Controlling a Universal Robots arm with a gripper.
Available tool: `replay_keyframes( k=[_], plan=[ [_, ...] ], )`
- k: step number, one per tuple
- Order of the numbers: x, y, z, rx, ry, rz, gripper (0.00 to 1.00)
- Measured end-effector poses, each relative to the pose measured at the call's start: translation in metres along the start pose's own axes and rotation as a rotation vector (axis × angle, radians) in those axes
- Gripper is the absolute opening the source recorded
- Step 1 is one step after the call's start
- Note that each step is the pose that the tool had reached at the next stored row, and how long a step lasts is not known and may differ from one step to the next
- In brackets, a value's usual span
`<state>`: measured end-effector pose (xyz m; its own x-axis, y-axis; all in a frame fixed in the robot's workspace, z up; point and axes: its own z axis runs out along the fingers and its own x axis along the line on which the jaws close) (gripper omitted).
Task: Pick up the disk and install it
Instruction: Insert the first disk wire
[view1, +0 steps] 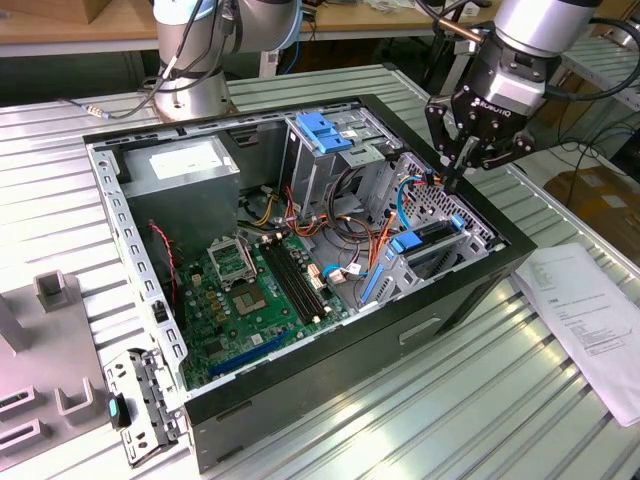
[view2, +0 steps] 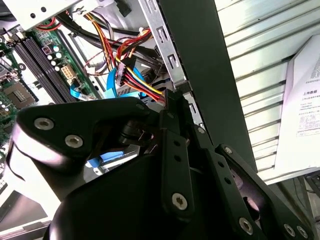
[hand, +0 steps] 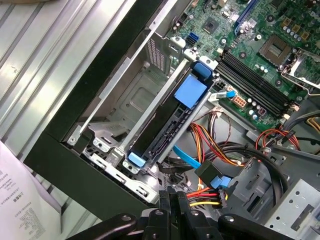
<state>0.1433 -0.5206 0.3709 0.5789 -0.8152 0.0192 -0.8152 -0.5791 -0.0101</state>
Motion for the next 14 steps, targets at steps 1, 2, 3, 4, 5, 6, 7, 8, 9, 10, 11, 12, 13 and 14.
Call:
replay_keyframes(
  k=[1,2,3,4,5,6,7,8,9,10,11,12,13,14],
  plan=[
    [0.0000,0.0000,0.0000,0.0000,0.0001,0.004,0.17],
    [0.0000,0.0000,0.0000,-0.0004,0.0002,0.023,0.17],
    [0.0000,0.0001,0.0000,-0.0006,0.0003,0.036,0.17],
    [0.0000,0.0001,0.0000,-0.0010,0.0005,0.055,0.17],
    [0.0000,0.0001,0.0000,-0.0015,0.0008,0.080,0.17],
    [0.0000,0.0001,0.0001,-0.0018,0.0009,0.096,0.17],
    [0.0000,0.0001,0.0001,-0.0022,0.0012,0.118,0.17],
    [0.0000,0.0000,0.0001,-0.0025,0.0013,0.133,0.17],
    [0.0000,0.0000,0.0001,-0.0029,0.0015,0.150,0.17],
    [0.0000,0.0001,0.0001,-0.0031,0.0016,0.163,0.17],
    [0.0000,0.0000,0.0001,-0.0034,0.0018,0.178,0.17],
    [-0.0001,0.0001,0.0001,-0.0035,0.0019,0.183,0.17],
    [-0.0014,0.0018,0.0000,-0.0036,0.0020,0.184,0.17],
    [-0.0022,0.0030,0.0000,-0.0035,0.0018,0.184,0.17]
  ],
)
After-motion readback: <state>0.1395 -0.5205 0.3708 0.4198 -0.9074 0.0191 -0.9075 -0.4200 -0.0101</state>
